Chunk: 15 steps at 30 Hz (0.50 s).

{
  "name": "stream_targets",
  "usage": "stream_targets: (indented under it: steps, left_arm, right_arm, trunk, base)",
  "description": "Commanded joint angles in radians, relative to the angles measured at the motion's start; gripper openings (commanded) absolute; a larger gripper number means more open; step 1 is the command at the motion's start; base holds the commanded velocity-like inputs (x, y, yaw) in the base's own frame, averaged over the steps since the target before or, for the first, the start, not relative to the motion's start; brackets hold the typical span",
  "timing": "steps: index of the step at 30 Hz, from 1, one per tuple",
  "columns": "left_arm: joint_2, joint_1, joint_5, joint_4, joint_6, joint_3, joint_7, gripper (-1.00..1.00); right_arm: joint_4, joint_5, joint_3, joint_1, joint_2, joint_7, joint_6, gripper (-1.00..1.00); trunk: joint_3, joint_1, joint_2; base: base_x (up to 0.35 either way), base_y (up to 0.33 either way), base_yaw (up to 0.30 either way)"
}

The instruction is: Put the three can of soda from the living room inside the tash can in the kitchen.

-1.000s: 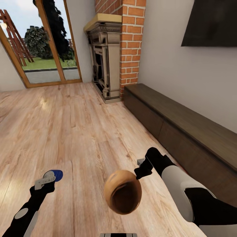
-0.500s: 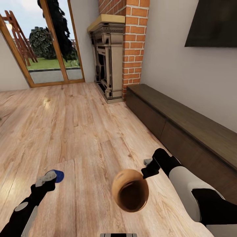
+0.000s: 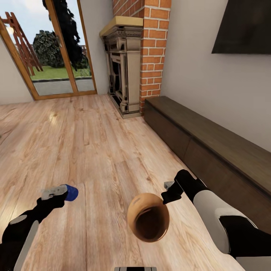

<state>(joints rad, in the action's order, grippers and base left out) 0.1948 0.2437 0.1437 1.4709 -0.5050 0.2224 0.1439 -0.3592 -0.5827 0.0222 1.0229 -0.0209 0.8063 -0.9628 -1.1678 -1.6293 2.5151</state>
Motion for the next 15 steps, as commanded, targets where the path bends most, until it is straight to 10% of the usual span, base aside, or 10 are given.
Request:
stream_targets:
  steps: [1, 8, 15]
  left_arm:
    - [0.003, 0.002, -0.004, 0.002, -0.028, 0.001, 0.025, -1.0]
    - [0.06, 0.047, -0.005, 0.03, -0.255, -0.001, 0.234, -1.0]
    - [0.117, 0.243, -0.007, 0.076, -0.501, -0.03, 0.526, -1.0]
  right_arm:
    - [0.001, 0.028, -0.005, 0.0, 0.0, 0.005, -0.011, -1.0]
    - [0.002, 0.031, -0.011, 0.0, 0.001, 0.009, -0.012, -1.0]
    - [0.004, 0.033, -0.014, 0.001, -0.005, 0.015, -0.019, -1.0]
  trunk:
    - [0.0, 0.0, 0.0]
    - [0.0, 0.0, 0.0]
    - [0.0, 0.0, 0.0]
  base:
    - [0.132, 0.0, 0.0]
    - [0.055, 0.0, 0.0]
    - [0.007, 0.0, 0.0]
